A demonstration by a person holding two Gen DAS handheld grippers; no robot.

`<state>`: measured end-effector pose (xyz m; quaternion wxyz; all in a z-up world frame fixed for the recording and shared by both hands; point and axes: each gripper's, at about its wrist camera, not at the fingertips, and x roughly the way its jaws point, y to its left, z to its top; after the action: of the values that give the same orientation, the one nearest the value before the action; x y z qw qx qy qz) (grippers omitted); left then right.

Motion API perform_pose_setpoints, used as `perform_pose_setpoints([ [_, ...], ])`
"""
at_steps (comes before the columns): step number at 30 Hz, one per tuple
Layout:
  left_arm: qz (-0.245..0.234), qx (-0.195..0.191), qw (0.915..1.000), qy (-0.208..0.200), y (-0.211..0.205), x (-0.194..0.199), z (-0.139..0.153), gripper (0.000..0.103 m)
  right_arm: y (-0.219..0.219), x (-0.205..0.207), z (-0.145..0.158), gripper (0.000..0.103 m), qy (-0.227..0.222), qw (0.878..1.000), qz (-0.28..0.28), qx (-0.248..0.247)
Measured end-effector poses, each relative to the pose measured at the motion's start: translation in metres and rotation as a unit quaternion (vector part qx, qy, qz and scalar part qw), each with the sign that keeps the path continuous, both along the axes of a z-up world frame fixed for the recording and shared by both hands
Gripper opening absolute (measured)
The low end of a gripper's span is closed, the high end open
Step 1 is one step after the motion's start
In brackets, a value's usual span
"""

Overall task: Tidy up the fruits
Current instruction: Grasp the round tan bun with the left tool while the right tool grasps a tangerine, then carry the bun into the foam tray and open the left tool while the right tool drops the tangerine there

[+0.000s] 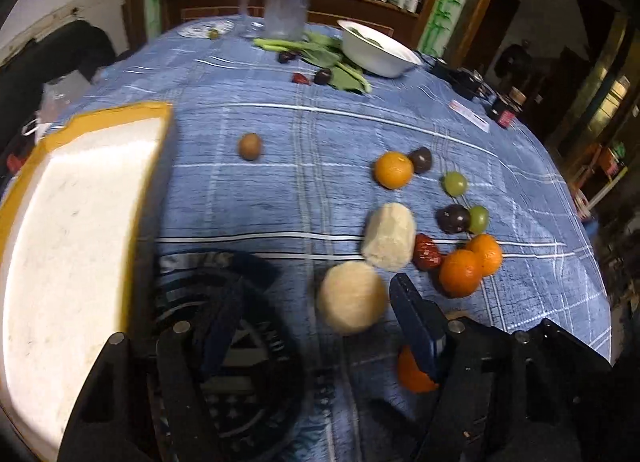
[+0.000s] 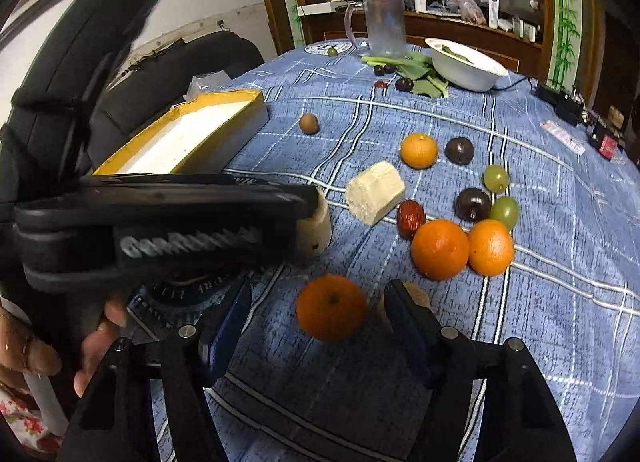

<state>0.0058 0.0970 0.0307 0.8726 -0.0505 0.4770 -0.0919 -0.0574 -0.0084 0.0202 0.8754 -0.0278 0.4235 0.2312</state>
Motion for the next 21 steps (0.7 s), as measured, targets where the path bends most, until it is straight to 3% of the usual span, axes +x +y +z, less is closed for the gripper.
perform_pose_setpoints([
  [7, -0.024, 0.050, 0.9984, 0.009, -0.021, 0.005, -0.020, 0.069, 0.008, 0.002, 0.000, 0.067, -0.024, 0.999, 0.010, -0.038],
  [8, -0.024, 0.054, 0.9982, 0.005, -0.022, 0.004, -0.019, 0.055, 0.009, 0.003, 0.000, 0.064, -0.027, 0.999, 0.013, -0.043],
  [10, -0.027, 0.066, 0.9974, -0.002, -0.026, 0.002, -0.019, 0.040, 0.014, 0.004, -0.002, 0.056, -0.035, 0.997, 0.019, -0.061],
  [11, -0.032, 0.061, 0.9976, -0.004, -0.026, 0.000, -0.018, 0.036, 0.016, 0.004, -0.002, 0.049, -0.039, 0.996, 0.021, -0.071],
  [14, -0.026, 0.054, 0.9982, -0.005, -0.024, -0.002, -0.017, 0.036, 0.019, 0.005, -0.005, 0.038, -0.039, 0.995, 0.024, -0.087],
  [21, 0.012, -0.005, 0.9999, -0.008, 0.002, -0.016, 0.001, 0.036, 0.001, 0.005, -0.001, 0.036, -0.022, 0.999, 0.014, -0.036],
])
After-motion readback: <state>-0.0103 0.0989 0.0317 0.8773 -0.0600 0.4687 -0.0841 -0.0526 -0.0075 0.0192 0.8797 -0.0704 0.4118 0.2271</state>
